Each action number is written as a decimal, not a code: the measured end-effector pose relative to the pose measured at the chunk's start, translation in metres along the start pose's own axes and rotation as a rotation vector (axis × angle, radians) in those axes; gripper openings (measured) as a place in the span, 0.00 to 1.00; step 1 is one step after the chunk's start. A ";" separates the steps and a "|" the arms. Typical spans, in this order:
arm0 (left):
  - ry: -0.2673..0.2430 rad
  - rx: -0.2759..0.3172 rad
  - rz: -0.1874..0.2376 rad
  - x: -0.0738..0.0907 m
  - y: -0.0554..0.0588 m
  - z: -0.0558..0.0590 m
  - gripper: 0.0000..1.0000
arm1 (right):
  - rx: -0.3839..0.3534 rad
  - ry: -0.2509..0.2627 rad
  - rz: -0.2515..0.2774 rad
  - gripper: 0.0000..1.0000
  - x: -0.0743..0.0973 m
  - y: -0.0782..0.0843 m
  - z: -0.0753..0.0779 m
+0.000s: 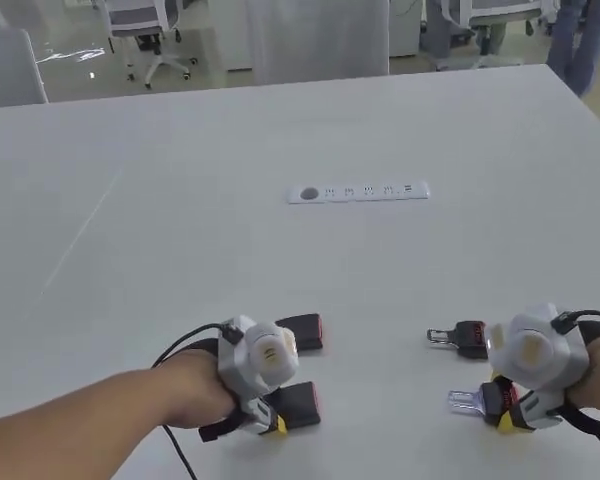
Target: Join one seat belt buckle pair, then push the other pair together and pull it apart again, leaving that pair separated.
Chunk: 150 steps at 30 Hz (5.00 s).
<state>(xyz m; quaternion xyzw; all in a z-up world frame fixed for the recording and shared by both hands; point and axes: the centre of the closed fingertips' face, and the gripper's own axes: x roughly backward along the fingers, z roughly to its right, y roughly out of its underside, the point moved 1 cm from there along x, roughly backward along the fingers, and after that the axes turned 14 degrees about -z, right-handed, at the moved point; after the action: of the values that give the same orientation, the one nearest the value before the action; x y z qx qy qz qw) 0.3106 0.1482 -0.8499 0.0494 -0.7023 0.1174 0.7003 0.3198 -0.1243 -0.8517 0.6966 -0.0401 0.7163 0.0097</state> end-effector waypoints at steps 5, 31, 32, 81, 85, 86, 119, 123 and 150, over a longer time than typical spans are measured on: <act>0.001 -0.020 -0.003 0.000 0.001 0.000 0.34 | 0.006 0.003 -0.001 0.34 0.000 0.000 0.000; 0.007 -0.147 -0.025 -0.001 0.000 0.003 0.34 | 0.082 0.027 0.033 0.34 0.001 -0.055 -0.017; 0.006 -0.150 -0.025 -0.001 0.000 0.003 0.34 | 0.084 0.025 0.036 0.34 0.001 -0.059 -0.018; 0.002 -0.219 -0.068 -0.001 -0.003 0.005 0.33 | 0.096 0.049 0.161 0.32 -0.006 -0.185 -0.024; 0.001 -0.225 -0.062 -0.001 -0.002 0.005 0.33 | 0.105 0.044 0.191 0.32 -0.005 -0.187 -0.025; 0.002 -0.225 -0.061 -0.001 -0.002 0.005 0.33 | 0.099 0.042 0.197 0.32 -0.005 -0.188 -0.025; 0.011 -0.235 -0.024 0.000 0.000 0.003 0.32 | 0.100 0.027 0.311 0.32 -0.001 -0.203 -0.030; 0.010 -0.227 -0.024 0.000 0.000 0.003 0.32 | 0.103 0.026 0.313 0.32 -0.001 -0.203 -0.030; -0.014 -0.195 -0.079 0.000 0.000 0.005 0.34 | 0.153 0.055 0.260 0.35 -0.005 -0.201 -0.030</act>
<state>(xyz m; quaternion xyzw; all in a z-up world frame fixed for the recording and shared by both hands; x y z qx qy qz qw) 0.3062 0.1467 -0.8496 0.0095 -0.7129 0.0206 0.7009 0.3037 0.0781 -0.8483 0.6644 -0.0748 0.7313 -0.1351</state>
